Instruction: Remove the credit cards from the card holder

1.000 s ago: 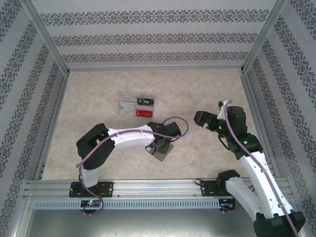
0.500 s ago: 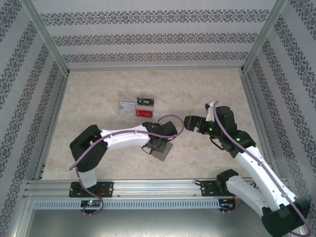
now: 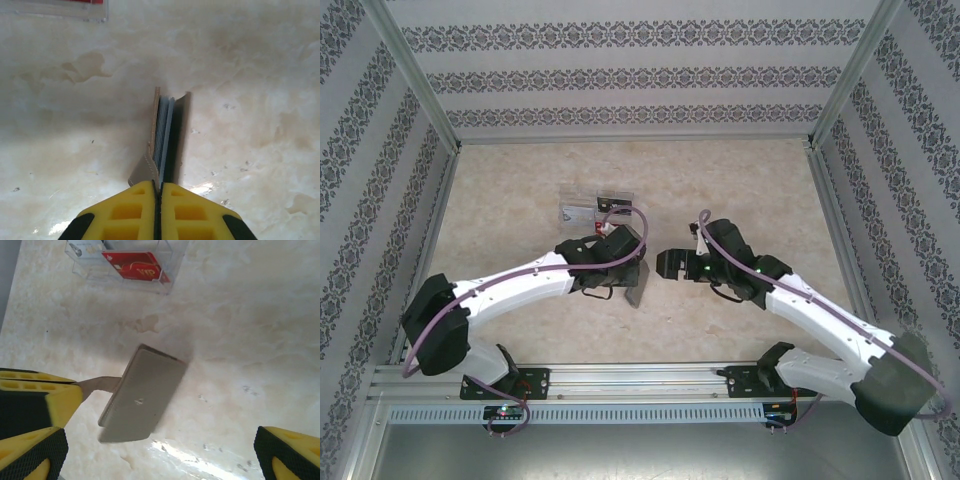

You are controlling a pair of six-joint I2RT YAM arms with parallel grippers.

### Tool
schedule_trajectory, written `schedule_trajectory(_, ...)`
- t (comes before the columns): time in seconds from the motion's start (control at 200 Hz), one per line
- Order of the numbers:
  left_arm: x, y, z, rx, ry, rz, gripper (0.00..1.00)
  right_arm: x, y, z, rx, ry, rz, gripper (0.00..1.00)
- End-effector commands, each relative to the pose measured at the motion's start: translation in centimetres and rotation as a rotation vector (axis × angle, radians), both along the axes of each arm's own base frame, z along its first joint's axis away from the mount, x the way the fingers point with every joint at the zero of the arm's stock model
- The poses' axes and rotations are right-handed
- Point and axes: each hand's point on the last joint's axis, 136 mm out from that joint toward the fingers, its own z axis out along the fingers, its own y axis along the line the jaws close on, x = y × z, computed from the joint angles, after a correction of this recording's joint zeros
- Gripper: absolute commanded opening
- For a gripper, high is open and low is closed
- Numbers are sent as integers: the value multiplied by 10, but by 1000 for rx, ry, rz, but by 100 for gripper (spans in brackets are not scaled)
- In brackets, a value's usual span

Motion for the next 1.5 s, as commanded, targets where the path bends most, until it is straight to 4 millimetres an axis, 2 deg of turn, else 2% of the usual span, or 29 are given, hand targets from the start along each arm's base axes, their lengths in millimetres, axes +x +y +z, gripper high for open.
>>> schedule_trajectory(0.0,7,7,16,-34,-48,50,0,2,21,-6,103,59,-1,98)
schedule_trajectory(0.15,3,15,11,-37,-44,73,0,3,38,-24,150,143,11,98)
schedule_trajectory(0.31,-2,30,1,3,-31,105,0,5,43,-44,128,195,-4,95)
schedule_trajectory(0.395,-4,47,-5,46,-25,158,0,6,46,-52,124,216,-3,86)
schedule_trajectory(0.545,-7,90,-14,119,-7,280,0,6,50,-66,106,257,0,67)
schedule_trajectory(0.645,-8,106,-14,114,-8,311,0,6,54,-77,95,285,3,49)
schedule_trajectory(0.714,-8,111,-16,99,-3,315,0,5,61,-83,98,308,15,42)
schedule_trajectory(0.909,-9,116,-19,101,10,304,0,4,77,-104,77,380,31,39)
schedule_trajectory(0.979,-9,115,-19,99,12,297,0,4,82,-111,76,406,39,34)
schedule_trajectory(1.169,-10,117,-20,102,16,290,0,5,95,-120,80,433,52,32)
schedule_trajectory(1.249,-11,118,-21,98,19,289,0,7,97,-122,77,439,49,21)
schedule_trajectory(1.314,-11,119,-22,96,21,288,0,8,97,-123,74,437,41,18)
schedule_trajectory(1.404,-12,122,-24,98,27,287,0,10,96,-119,71,421,38,0)
schedule_trajectory(1.499,-12,125,-27,92,33,291,0,15,94,-109,69,390,35,0)
